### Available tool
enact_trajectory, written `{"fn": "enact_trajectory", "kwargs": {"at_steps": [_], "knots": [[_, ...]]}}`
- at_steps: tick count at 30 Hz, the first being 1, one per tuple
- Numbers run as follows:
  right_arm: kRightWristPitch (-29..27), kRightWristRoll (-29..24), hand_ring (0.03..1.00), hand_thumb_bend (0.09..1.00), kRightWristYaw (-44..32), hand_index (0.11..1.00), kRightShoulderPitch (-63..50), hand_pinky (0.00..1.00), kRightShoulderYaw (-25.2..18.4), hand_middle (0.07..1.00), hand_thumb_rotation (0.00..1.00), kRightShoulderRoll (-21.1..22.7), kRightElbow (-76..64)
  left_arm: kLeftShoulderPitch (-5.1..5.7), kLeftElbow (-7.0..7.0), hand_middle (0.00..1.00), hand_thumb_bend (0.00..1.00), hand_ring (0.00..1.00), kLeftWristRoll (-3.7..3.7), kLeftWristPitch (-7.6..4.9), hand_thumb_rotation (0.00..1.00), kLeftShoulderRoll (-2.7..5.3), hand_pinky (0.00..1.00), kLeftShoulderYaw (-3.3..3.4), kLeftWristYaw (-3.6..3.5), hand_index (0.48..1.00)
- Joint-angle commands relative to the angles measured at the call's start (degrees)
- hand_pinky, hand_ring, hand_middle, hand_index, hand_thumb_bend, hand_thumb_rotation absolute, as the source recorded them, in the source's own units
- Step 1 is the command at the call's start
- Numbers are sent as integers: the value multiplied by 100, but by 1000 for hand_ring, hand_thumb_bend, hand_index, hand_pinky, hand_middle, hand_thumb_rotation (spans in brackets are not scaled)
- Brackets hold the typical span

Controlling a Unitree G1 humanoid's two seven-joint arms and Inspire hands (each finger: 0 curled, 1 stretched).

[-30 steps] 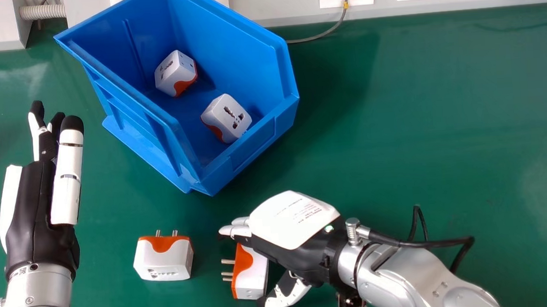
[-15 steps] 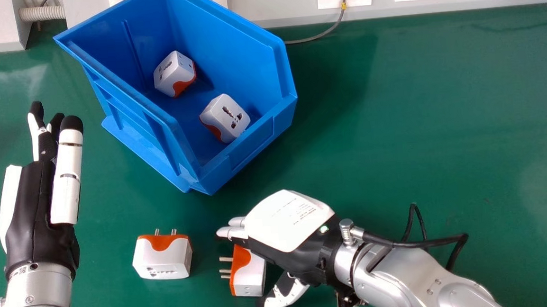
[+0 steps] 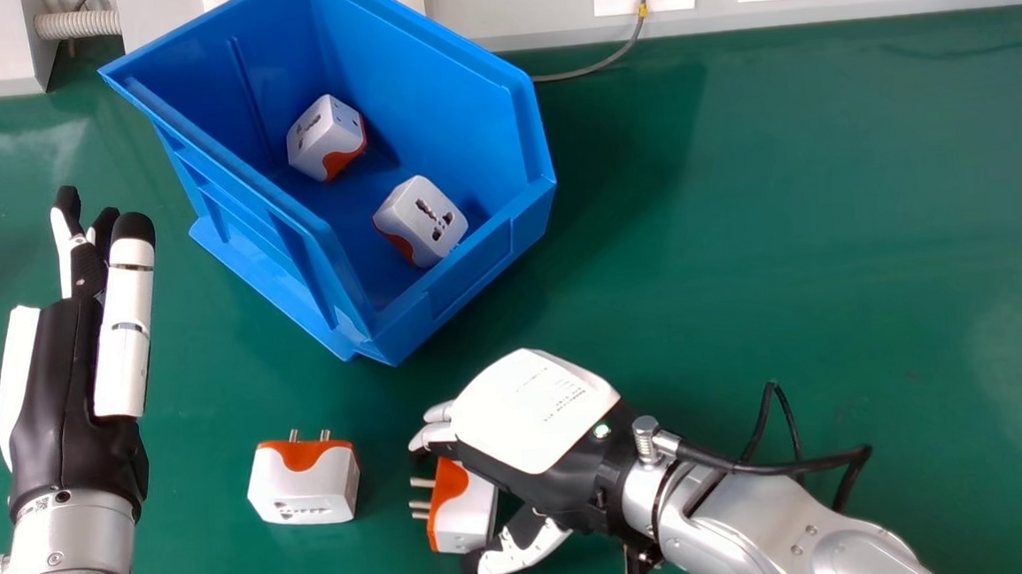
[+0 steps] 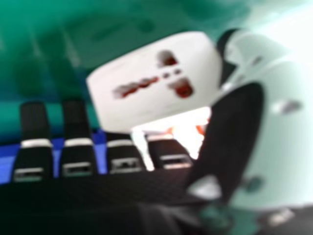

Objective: Pick all objects and put in blue box

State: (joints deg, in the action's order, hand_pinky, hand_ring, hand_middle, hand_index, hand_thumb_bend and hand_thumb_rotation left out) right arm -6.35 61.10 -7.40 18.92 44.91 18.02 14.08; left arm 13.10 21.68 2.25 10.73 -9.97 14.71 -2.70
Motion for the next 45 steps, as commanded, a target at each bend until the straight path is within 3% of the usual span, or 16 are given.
{"fn": "enact_trajectory", "kwargs": {"at_steps": [1, 6, 7, 11, 12, 17, 29, 38, 45], "knots": [[-113, 251, 703, 312, -35, 744, -124, 624, 369, 766, 383, 72, 677, -76, 213, 1000, 356, 1000, -40, -10, 1000, -16, 1000, -37, 25, 1000], [-433, 511, 621, 376, 504, 672, 349, 550, 633, 686, 295, 33, 1401, -27, 339, 1000, 355, 1000, -54, 45, 1000, -8, 1000, -53, 53, 1000], [-468, 458, 577, 403, 483, 644, 413, 509, 624, 637, 236, 17, 1485, -12, 382, 1000, 355, 1000, -63, 68, 1000, 1, 1000, -65, 65, 1000], [-726, -83, 516, 443, 406, 598, 535, 453, 415, 576, 151, -37, 1767, 7, 433, 1000, 352, 1000, -75, 113, 1000, 13, 1000, -73, 88, 1000], [-746, -294, 492, 462, 372, 641, 524, 430, 315, 558, 120, -73, 1827, 15, 439, 1000, 353, 1000, -73, 112, 1000, 17, 1000, -73, 92, 1000], [-613, -652, 457, 487, 366, 656, 423, 395, 193, 532, 77, -92, 1729, 42, 469, 1000, 355, 1000, -87, 109, 1000, 30, 1000, -95, 111, 1000], [11, -759, 462, 500, 127, 576, 246, 394, 37, 496, 33, -163, 1393, 42, 532, 1000, 359, 1000, -103, 166, 1000, 18, 1000, -112, 107, 1000], [-1, -682, 471, 508, 86, 521, 283, 400, 103, 490, 13, -55, 1184, 29, 494, 1000, 358, 1000, -96, 149, 1000, 7, 1000, -110, 88, 1000], [55, -942, 470, 510, -194, 500, 97, 398, -203, 491, 6, 72, 603, 8, 439, 1000, 356, 1000, -106, 121, 1000, -15, 1000, -101, 69, 1000]]}}
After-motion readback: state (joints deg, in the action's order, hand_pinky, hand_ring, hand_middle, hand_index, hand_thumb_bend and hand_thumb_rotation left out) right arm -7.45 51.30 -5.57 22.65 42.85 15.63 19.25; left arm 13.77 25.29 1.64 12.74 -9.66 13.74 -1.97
